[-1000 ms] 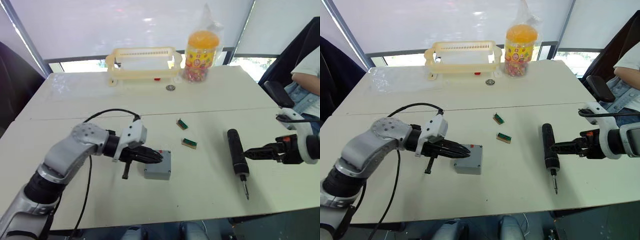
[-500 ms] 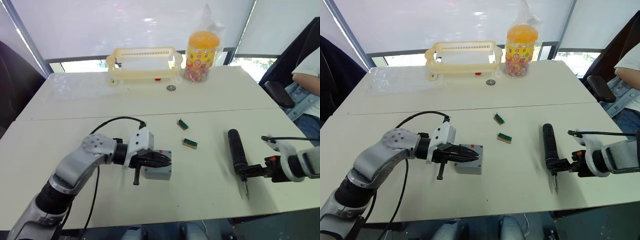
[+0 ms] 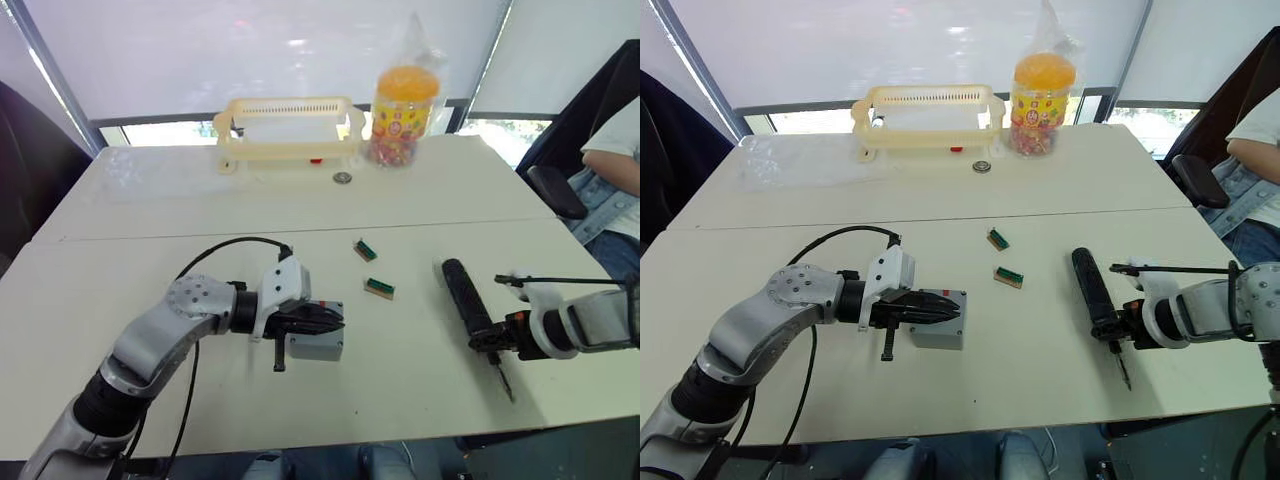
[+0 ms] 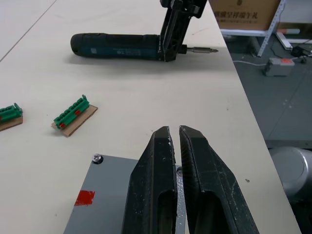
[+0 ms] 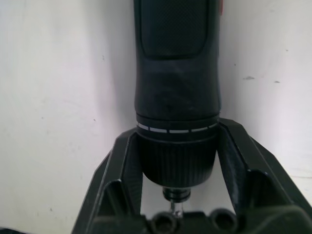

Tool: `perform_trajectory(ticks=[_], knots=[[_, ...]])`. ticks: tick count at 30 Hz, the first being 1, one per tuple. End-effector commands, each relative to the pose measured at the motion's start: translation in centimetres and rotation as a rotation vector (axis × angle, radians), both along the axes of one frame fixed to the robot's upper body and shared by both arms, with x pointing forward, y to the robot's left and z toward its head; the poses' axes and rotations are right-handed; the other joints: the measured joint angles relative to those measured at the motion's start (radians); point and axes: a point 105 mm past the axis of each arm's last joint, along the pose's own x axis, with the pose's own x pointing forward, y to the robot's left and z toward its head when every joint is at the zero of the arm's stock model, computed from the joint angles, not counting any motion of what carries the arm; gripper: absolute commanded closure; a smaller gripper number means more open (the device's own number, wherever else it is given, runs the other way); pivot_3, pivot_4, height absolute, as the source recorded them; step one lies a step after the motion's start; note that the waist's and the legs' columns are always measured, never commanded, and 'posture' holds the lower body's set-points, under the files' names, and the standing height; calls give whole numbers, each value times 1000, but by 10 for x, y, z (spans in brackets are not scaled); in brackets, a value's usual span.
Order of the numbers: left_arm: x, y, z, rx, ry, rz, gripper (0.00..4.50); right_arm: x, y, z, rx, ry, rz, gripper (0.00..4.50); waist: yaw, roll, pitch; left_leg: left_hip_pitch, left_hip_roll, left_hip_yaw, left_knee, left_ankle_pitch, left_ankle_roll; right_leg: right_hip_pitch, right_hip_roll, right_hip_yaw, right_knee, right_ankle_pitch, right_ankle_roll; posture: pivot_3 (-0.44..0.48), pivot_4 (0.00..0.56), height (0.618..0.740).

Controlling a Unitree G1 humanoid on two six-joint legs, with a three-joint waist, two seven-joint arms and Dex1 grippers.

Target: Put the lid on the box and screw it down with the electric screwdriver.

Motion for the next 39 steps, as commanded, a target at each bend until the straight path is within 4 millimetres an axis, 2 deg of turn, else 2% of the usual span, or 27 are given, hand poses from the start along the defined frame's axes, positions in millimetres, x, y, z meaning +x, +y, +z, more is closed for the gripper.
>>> perform_trajectory(ticks=[1,4,6,8,10,11,13,14,16,19,24,27,32,39], knots=[[-1,7,8,-7,-26,10,4240,10,-8,-4,-26,-45,-91,2781,-4,-5,-2,3,0,0,0,0,0,3,1,1,0,0,0,0,150,740],[7,22,13,-6,-3,53,4240,34,-20,32,-13,-285,-199,2781,-6,-4,-2,8,2,0,0,-1,1,8,1,2,-2,-1,-5,0,150,740],[13,33,17,-13,21,80,4240,52,-28,71,4,-535,-275,2781,-2,3,2,8,2,0,0,-1,1,7,1,3,-2,-1,-5,0,150,740],[17,40,19,-9,37,94,4240,62,-27,108,51,-765,-289,2781,1,10,4,6,1,1,0,-1,1,4,0,4,-1,0,-3,0,150,740],[22,47,20,-3,51,103,4240,67,-15,144,125,-1007,-271,2781,0,12,4,3,0,4,-1,-1,2,0,1,4,1,0,1,0,150,740],[25,49,20,10,55,103,4240,65,2,164,204,-1144,-221,2781,-1,12,4,2,0,4,-2,-1,2,-2,1,4,2,0,1,0,150,740],[29,51,19,26,60,105,4240,56,34,187,313,-1326,-105,2781,-8,13,5,1,1,3,-3,-2,3,-4,3,3,3,0,0,0,150,740],[31,50,18,31,62,105,4240,50,55,190,350,-1378,-23,2781,-7,14,5,1,2,2,-5,-2,3,-5,4,3,3,0,0,0,150,740],[34,50,17,33,68,106,4240,40,93,187,422,-1424,122,2781,-7,14,5,2,3,0,-5,-3,4,-5,5,3,3,0,0,0,150,740],[32,46,14,44,78,81,4240,28,138,174,523,-1435,263,2781,-5,14,5,2,3,-2,-5,-3,4,-5,5,4,3,0,0,0,150,740],[26,44,8,75,86,60,4240,20,172,151,492,-1479,379,2781,5,14,5,0,0,-2,-3,-1,2,-4,1,3,3,0,-1,0,150,740],[24,45,2,92,86,64,4240,15,184,136,468,-1485,438,2781,0,14,5,0,-1,-2,-3,-1,1,-4,-1,3,1,0,0,0,150,740],[24,43,-22,140,77,71,4240,11,193,113,497,-1454,465,2781,-3,14,5,1,-1,-2,-4,-1,1,-5,1,3,3,0,0,0,150,740],[30,38,-39,171,53,82,4240,7,202,97,500,-1430,473,2781,0,14,5,3,0,-3,-4,-1,1,-4,2,3,3,0,-1,0,150,740]])
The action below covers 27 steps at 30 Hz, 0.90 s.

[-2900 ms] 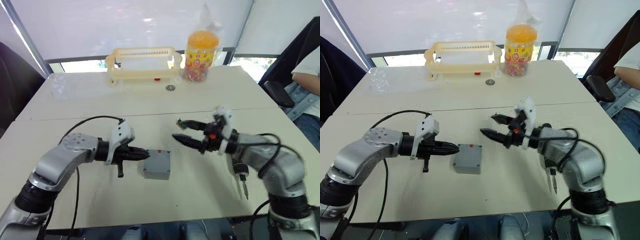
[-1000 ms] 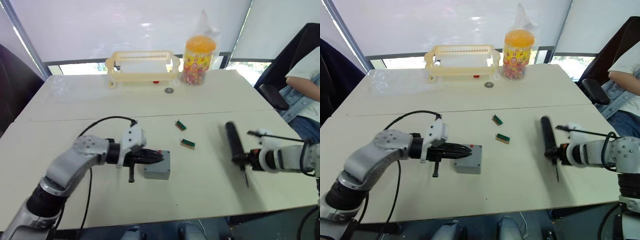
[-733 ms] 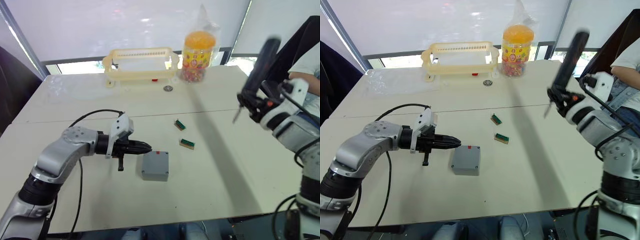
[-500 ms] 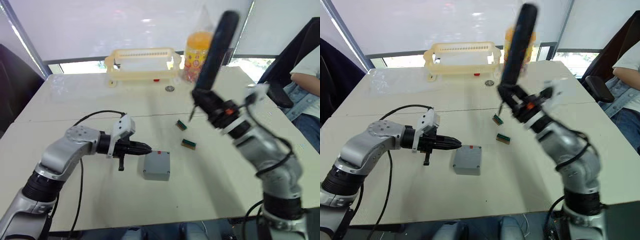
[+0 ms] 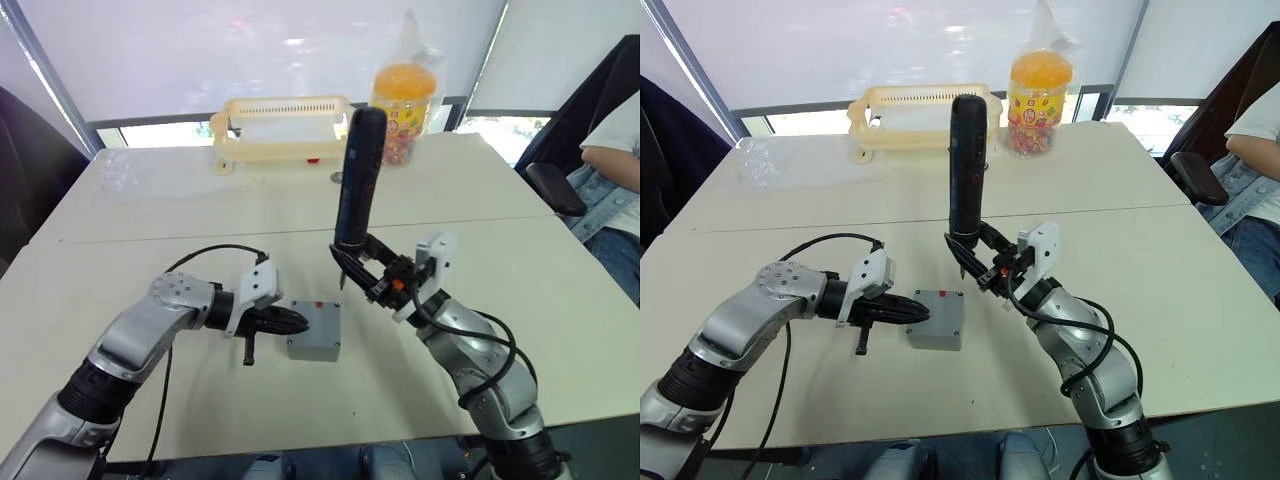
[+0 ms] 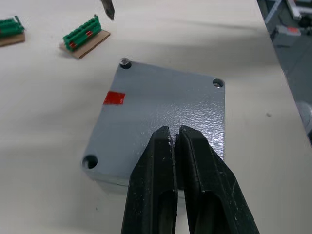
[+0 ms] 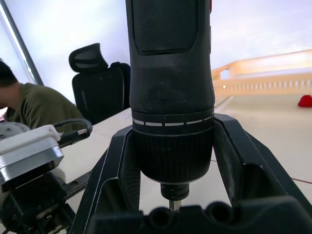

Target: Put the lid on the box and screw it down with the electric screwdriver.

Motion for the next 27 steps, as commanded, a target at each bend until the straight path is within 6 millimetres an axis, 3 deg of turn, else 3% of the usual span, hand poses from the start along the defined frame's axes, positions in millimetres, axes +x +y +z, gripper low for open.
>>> perform_trajectory(ticks=[1,27], knots=[[2,-2,-10,25,4,9,4240,-10,3,10,24,-78,10,2781,2,0,0,0,0,0,0,0,0,1,0,0,0,0,0,0,150,740],[-1,-1,-7,13,36,15,4240,-3,0,-9,8,-58,-45,2781,-1,0,0,3,0,0,0,0,0,3,0,0,0,0,0,0,150,740]])
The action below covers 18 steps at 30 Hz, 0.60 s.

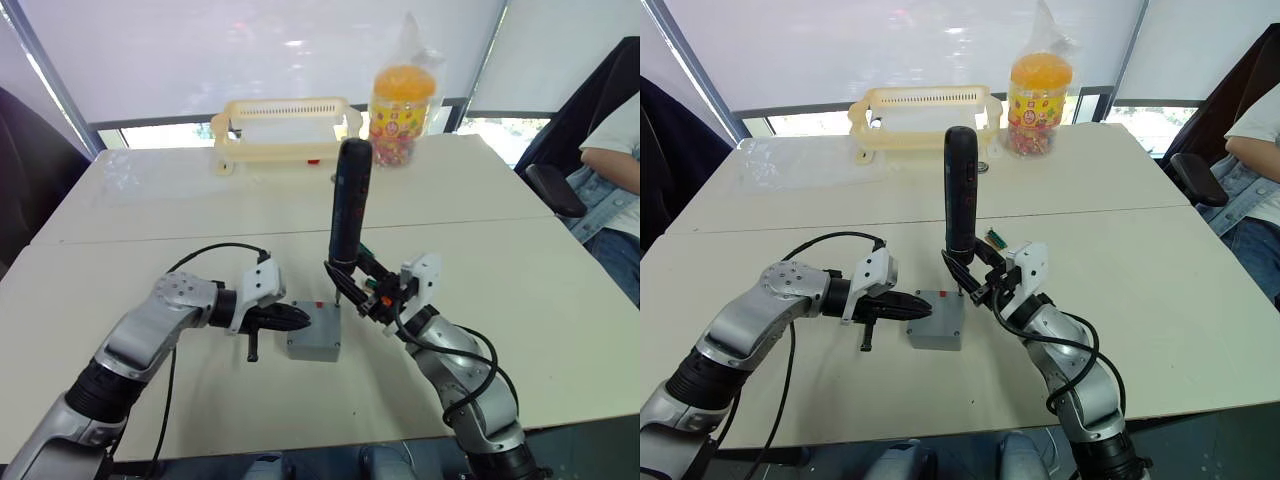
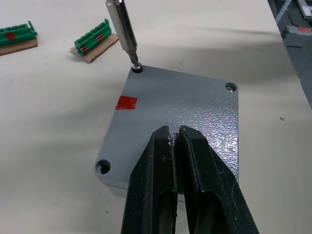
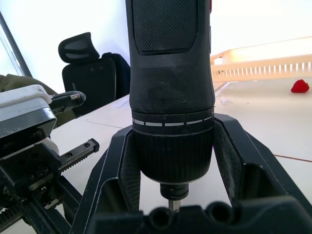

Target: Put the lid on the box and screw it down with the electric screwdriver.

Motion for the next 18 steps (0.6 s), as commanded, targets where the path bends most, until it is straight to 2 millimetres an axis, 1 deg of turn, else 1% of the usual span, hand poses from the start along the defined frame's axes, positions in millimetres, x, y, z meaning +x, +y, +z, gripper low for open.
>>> perform_trajectory(ticks=[1,8,18], knots=[[-2,0,-5,15,22,4,4240,-5,-1,16,27,-83,5,2781,0,0,0,0,0,0,0,0,0,0,0,0,0,0,0,0,150,740],[-2,1,-5,13,22,9,4240,-6,2,8,16,-72,1,2781,0,0,0,0,0,0,0,0,0,0,0,0,0,0,0,0,150,740],[-3,3,-10,35,29,9,4240,-1,6,-9,4,-70,-37,2781,-1,0,-1,1,0,0,0,0,0,1,0,0,0,0,0,0,150,740]])
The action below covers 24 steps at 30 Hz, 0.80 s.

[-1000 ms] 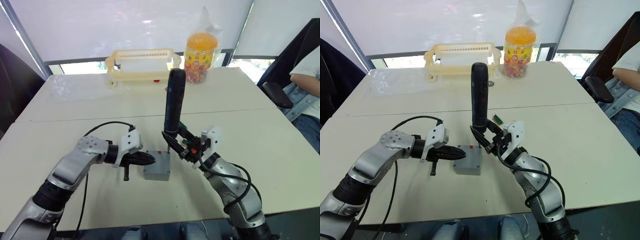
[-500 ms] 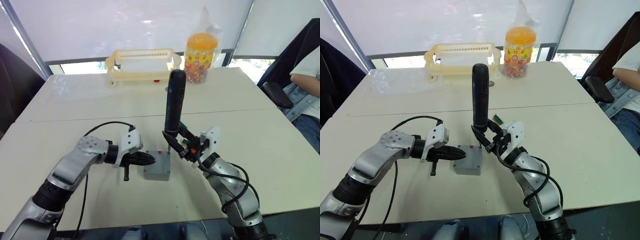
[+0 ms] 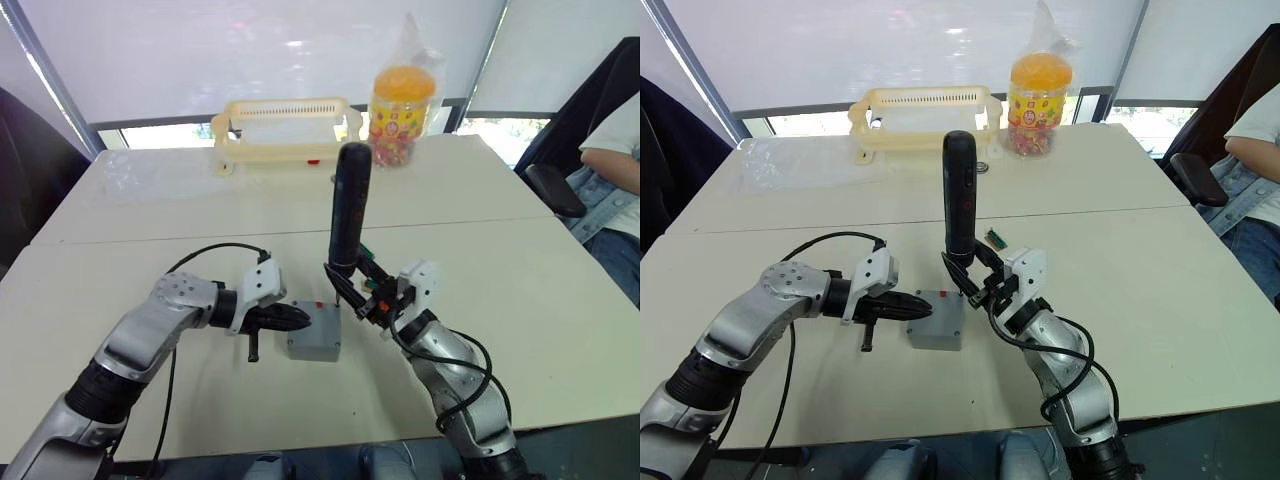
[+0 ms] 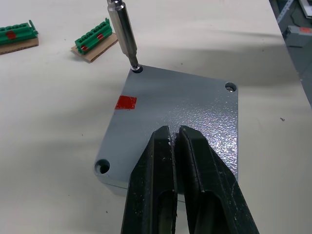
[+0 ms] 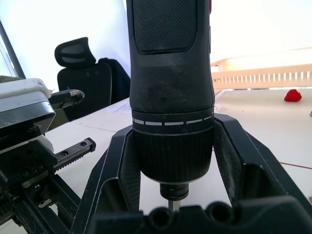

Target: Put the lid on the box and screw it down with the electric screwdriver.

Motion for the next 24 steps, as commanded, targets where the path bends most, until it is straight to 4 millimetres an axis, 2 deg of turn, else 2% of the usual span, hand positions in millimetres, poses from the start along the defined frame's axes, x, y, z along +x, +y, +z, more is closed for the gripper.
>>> perform_trajectory(ticks=[1,24], knots=[[-3,4,-11,41,32,2,4240,1,2,-2,2,-9,-8,2781,0,0,0,0,0,0,0,0,0,0,0,0,0,0,0,0,150,740],[-6,10,-13,55,37,9,4240,-4,-5,-41,-141,51,-3,2781,0,0,-14,2,0,0,0,0,0,3,0,0,0,0,0,0,150,740]])
